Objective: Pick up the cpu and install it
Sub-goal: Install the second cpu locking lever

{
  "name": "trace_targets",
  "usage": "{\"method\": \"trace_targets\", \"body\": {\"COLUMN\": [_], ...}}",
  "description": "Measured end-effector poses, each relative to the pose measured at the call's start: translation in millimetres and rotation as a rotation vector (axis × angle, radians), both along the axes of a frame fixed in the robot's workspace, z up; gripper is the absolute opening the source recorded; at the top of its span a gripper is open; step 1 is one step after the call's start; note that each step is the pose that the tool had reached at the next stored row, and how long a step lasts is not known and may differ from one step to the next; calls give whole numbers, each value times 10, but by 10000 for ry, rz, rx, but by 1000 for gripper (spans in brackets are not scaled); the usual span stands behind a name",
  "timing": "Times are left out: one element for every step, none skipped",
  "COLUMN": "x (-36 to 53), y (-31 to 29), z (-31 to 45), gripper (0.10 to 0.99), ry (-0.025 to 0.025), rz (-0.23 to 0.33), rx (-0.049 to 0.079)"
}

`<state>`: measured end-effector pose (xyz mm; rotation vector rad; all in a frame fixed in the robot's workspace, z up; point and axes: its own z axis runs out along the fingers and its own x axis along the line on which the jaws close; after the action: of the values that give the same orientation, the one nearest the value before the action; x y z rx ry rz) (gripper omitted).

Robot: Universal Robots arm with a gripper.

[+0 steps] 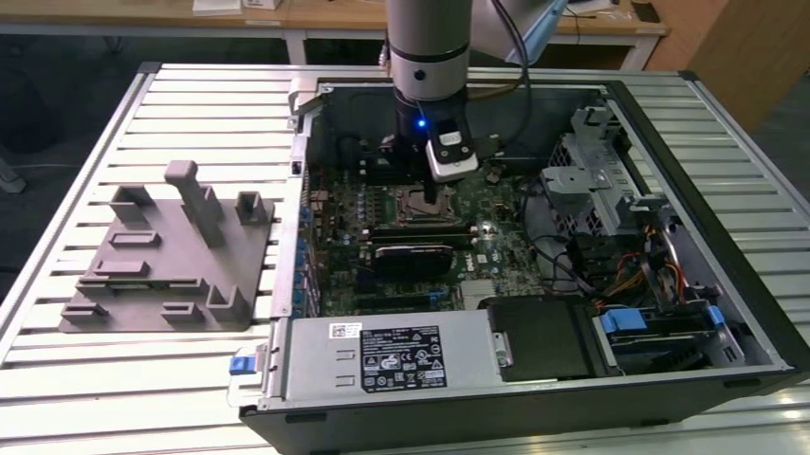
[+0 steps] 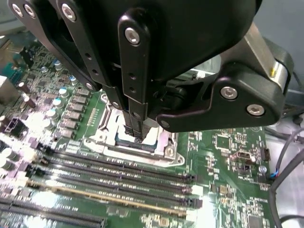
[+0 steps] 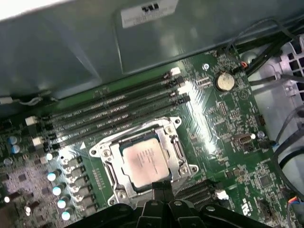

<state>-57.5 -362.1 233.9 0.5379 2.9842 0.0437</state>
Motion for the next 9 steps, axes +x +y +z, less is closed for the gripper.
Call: {"method": "trace_targets", "body": {"x": [0, 0, 0, 0, 0, 0, 0, 0, -1], "y": [-17, -34, -49, -64, -78, -91, -103, -113, -123], "z": [0, -1, -2, -3, -5, -7, -10, -13, -16], "gripper": [106, 106, 106, 106, 106, 106, 106, 106, 106], "ry": [1, 0, 0, 0, 0, 0, 0, 0, 0], "rz": [8, 18, 30, 44, 60, 80, 105, 143, 190], "rx": [-1, 0, 0, 0, 0, 0, 0, 0, 0]}}
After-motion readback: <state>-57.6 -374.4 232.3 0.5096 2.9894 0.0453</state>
